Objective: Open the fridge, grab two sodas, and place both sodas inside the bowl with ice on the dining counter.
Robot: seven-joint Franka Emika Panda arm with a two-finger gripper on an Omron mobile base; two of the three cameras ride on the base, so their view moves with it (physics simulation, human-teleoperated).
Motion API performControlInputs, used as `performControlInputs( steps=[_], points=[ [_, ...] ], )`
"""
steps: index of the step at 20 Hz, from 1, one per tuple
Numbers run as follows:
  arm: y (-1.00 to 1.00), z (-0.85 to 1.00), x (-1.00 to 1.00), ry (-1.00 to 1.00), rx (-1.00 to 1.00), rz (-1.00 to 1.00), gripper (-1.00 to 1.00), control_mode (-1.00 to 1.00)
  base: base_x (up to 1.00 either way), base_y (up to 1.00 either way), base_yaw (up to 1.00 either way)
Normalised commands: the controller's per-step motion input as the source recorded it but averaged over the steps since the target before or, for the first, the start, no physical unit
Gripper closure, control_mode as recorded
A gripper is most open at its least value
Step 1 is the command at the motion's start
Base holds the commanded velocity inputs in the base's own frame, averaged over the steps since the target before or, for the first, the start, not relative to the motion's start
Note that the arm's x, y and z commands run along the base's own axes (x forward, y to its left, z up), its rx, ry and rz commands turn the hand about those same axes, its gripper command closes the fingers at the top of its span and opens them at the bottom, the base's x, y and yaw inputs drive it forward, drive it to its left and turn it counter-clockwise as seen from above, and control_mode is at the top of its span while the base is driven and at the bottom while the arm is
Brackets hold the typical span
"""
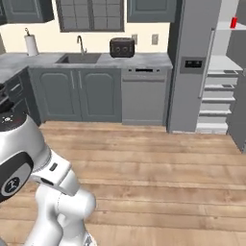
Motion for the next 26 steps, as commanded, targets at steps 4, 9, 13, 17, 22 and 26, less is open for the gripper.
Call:
performControlInputs(
  steps=[4,9,13,17,22,26],
  points=[
    [0.00,0.00,0.00,0.00,0.00,0.00,-1.00,1.00,0.96,0.00,-0.29],
    [0.00,0.00,0.00,0.00,0.00,0.00,-1.00,1.00,1.00,-0.02,-0.18],
    [0.00,0.00,0.00,0.00,0.00,0.00,-1.00,1.00,1.00,-0.17,-0.05],
    [0.00,0.00,0.00,0.00,0.00,0.00,-1.00,1.00,0.95,-0.33,0.00],
    [0.00,0.00,0.00,0.00,0.00,0.00,-1.00,1.00,0.85,-0.47,0.00],
    [0.00,0.00,0.00,0.00,0.00,0.00,-1.00,1.00,0.74,-0.48,0.00]
  ],
)
